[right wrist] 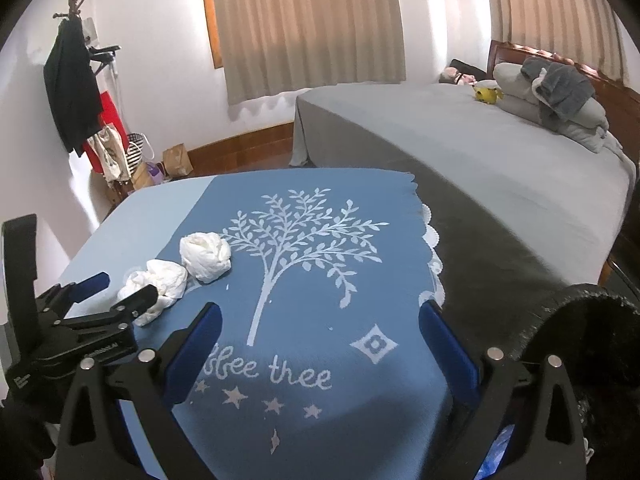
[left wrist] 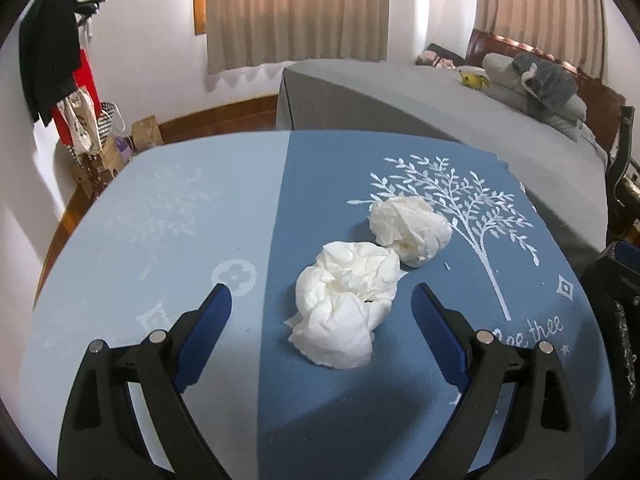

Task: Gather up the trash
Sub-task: 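Move both tools to the white tissues and close the left tool on one, then close the right tool on the other white tissue while the left tool holds its tissue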

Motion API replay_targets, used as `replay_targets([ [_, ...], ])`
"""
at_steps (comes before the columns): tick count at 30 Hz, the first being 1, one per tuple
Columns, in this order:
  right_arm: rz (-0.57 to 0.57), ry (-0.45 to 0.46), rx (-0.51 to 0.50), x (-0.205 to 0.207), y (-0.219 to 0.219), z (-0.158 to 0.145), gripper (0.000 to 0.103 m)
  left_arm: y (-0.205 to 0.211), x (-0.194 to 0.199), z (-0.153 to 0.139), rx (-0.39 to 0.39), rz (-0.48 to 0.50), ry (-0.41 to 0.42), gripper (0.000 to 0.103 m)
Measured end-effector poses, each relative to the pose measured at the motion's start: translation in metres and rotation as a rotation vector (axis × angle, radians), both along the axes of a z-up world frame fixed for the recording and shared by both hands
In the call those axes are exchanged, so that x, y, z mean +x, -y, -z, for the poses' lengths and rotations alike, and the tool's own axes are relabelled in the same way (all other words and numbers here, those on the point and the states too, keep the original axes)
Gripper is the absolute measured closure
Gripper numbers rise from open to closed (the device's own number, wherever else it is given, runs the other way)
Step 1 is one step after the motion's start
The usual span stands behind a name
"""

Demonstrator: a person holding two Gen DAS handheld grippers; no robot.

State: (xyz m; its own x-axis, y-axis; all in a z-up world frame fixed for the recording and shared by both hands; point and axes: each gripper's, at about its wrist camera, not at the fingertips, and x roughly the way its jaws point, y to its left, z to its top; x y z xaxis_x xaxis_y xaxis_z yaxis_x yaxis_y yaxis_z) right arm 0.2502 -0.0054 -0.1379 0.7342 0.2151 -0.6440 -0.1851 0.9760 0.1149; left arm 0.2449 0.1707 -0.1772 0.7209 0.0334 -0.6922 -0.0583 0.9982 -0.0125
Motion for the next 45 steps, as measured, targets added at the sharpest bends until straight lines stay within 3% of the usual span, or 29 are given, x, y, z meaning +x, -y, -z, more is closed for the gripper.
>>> replay_targets([
  [6, 0.005, -0.007, -0.001, 0.006, 0.001, 0.003, 0.006, 0.003, 0.012, 0.011, -0.013, 0.018, -0.061, 0.021],
  [10, 0.008, -0.012, 0.001, 0.008, 0.001, 0.005, 0.006, 0.001, 0.018, 0.018, -0.031, 0.032, -0.109, 0.036],
  [12, 0.007, -0.014, 0.0, 0.008, 0.0, 0.006, 0.006, 0.001, 0.017, 0.017, -0.039, 0.04, -0.107, 0.043],
  [14, 0.007, -0.018, 0.0, 0.009, 0.0, 0.007, 0.006, 0.003, 0.015, 0.017, -0.038, 0.055, -0.1, 0.056],
  [17, 0.005, -0.022, 0.001, 0.01, -0.002, 0.007, 0.006, 0.004, 0.014, 0.014, -0.038, 0.061, -0.085, 0.063],
  [25, -0.018, -0.016, 0.004, 0.016, -0.016, 0.004, 0.006, -0.012, 0.006, -0.005, -0.02, -0.001, -0.014, 0.064],
  [40, -0.079, -0.032, 0.012, 0.06, -0.083, 0.007, 0.006, -0.079, 0.011, -0.009, -0.011, -0.147, -0.009, 0.064],
  [45, -0.1, -0.067, 0.007, 0.073, -0.101, 0.015, 0.01, -0.089, 0.013, -0.009, -0.016, -0.172, -0.008, 0.064],
])
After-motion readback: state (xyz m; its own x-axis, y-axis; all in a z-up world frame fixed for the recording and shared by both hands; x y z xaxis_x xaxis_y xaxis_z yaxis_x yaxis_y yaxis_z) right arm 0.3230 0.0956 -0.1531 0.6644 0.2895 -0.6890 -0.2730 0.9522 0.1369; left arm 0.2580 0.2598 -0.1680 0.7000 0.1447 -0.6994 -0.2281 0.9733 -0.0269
